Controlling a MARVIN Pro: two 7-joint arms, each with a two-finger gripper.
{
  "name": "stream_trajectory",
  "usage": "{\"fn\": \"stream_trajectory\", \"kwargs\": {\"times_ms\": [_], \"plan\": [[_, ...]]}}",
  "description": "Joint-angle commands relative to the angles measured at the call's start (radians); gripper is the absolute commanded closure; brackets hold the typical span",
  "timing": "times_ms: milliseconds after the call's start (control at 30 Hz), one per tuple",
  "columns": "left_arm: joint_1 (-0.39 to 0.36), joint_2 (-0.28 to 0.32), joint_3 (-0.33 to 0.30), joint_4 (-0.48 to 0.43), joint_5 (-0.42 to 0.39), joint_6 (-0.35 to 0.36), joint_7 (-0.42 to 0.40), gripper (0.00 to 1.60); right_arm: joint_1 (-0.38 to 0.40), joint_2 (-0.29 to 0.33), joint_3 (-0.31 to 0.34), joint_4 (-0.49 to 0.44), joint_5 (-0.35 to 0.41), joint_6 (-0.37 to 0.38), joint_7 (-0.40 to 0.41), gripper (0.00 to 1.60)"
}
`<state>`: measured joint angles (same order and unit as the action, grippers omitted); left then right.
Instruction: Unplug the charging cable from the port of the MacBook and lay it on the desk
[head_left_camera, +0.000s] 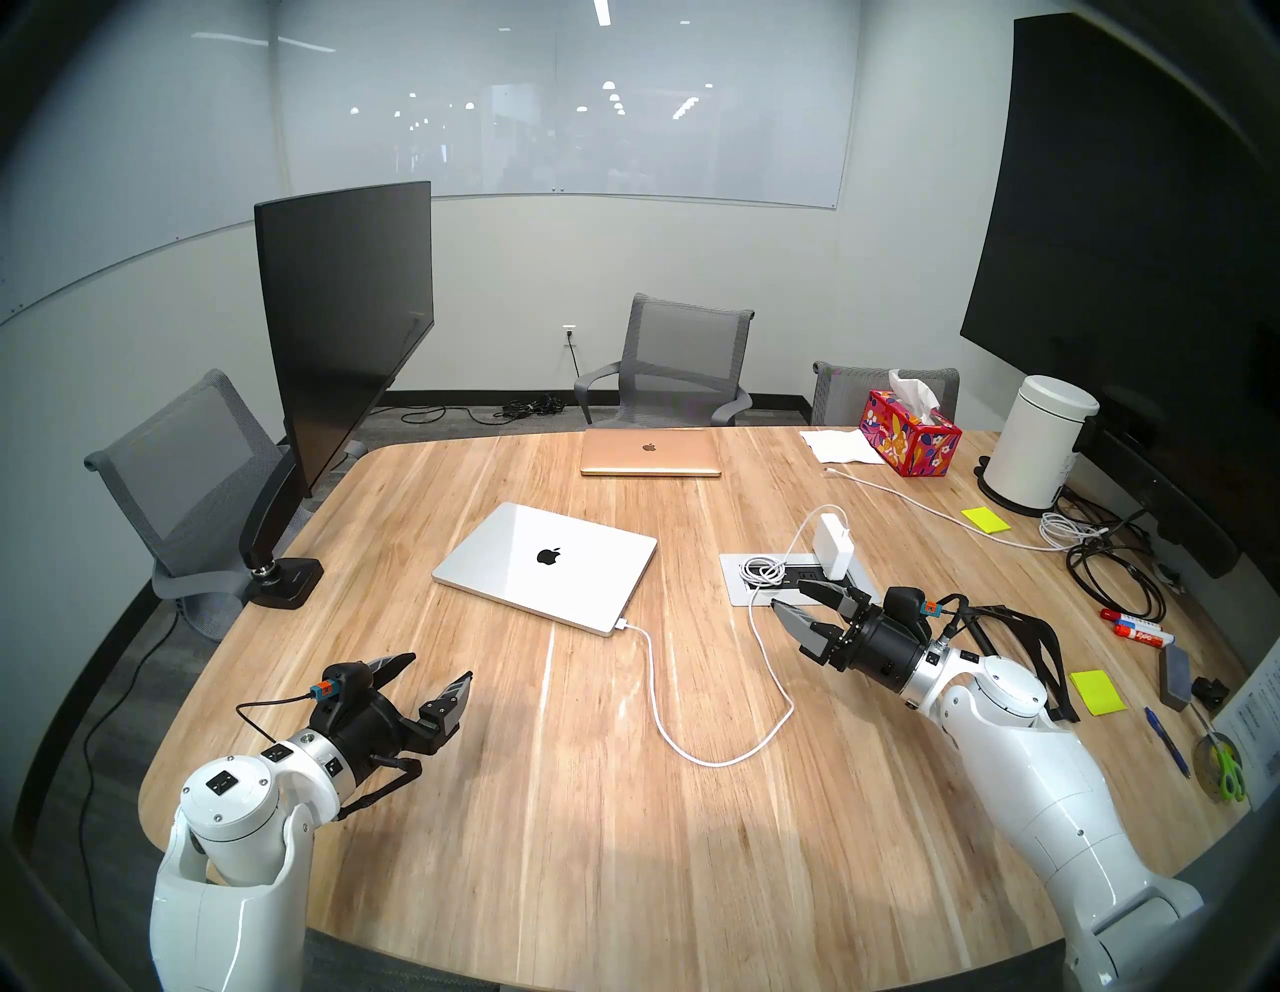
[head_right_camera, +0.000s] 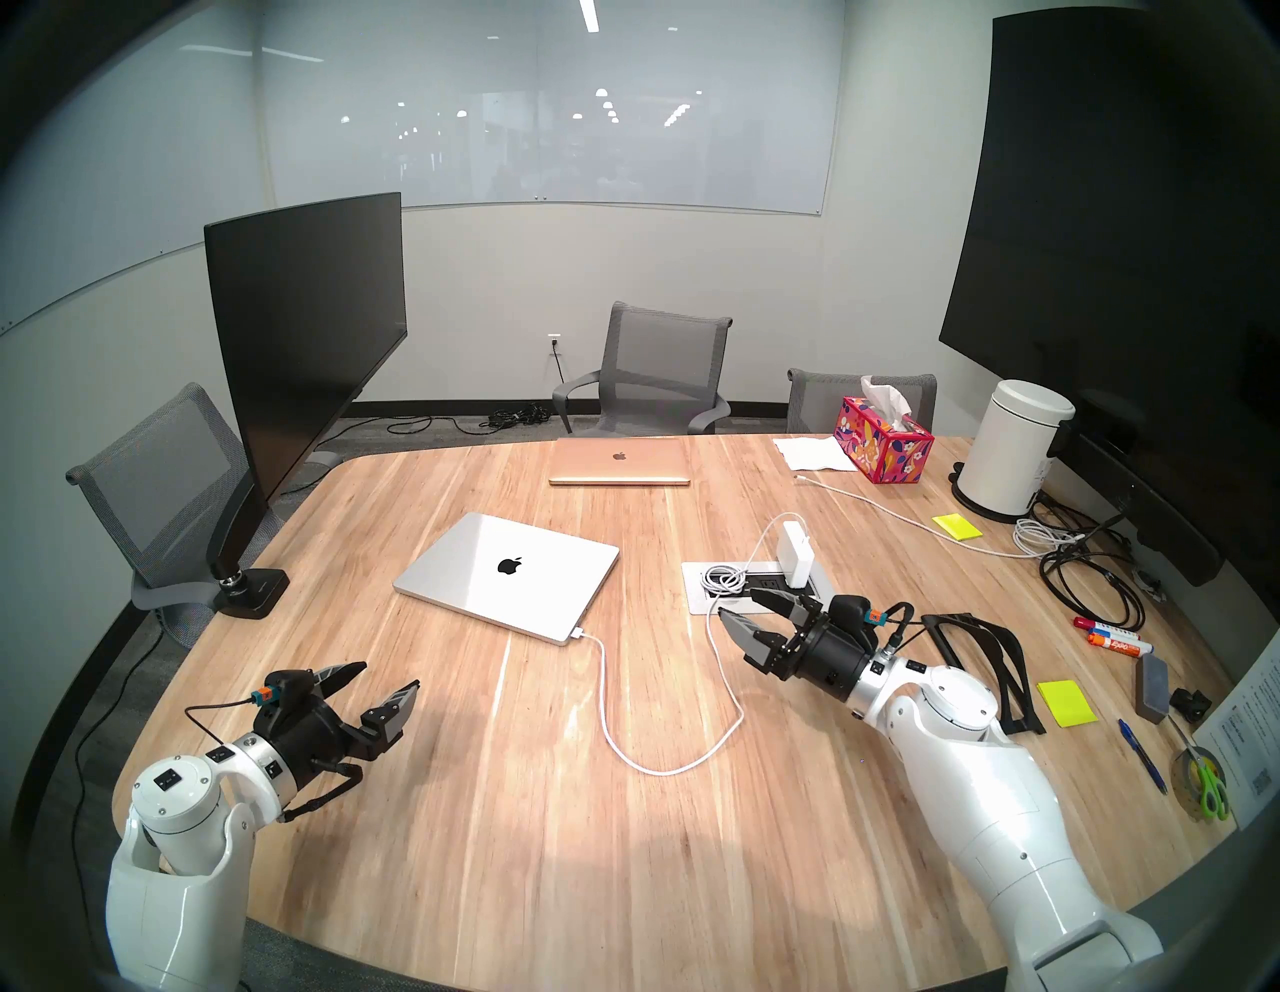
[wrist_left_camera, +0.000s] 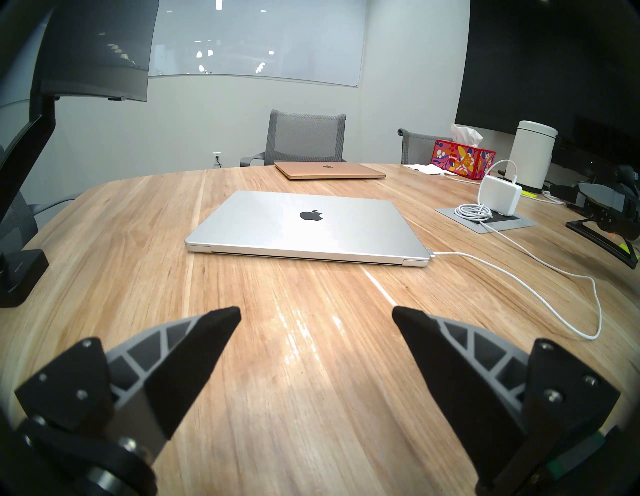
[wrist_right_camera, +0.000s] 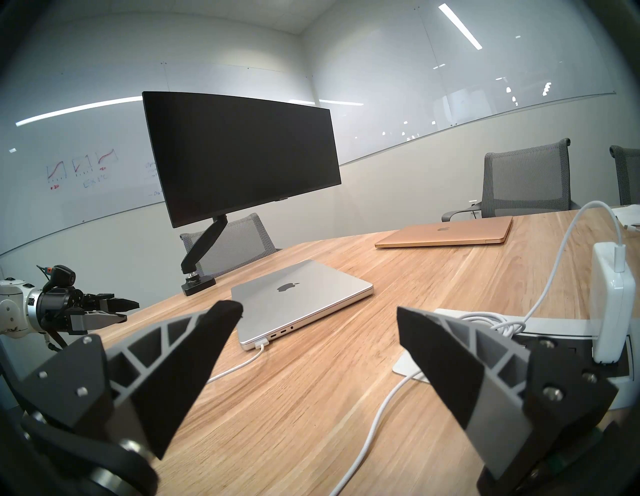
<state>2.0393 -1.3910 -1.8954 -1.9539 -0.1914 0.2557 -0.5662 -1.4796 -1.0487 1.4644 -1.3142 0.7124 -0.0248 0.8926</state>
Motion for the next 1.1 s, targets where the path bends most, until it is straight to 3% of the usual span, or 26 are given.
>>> {"fn": "stream_trajectory", "kwargs": {"times_ms": [0,467,1067], "plan": [[0.000,0.002,-0.001,-0.014,0.001,0.000,0.000,0.00,0.007,0.000,0.003,-0.013,0.004,0.001,0.002,0.00],[-0.001,0.001,-0.001,-0.014,0.002,0.000,0.000,0.00,0.022,0.012,-0.016,-0.007,-0.035,-0.015,0.020,0.00],[-0.001,0.001,-0.001,-0.013,0.002,-0.001,-0.001,0.00,0.109,0.034,-0.088,-0.014,-0.124,0.053,0.073,0.00]]}}
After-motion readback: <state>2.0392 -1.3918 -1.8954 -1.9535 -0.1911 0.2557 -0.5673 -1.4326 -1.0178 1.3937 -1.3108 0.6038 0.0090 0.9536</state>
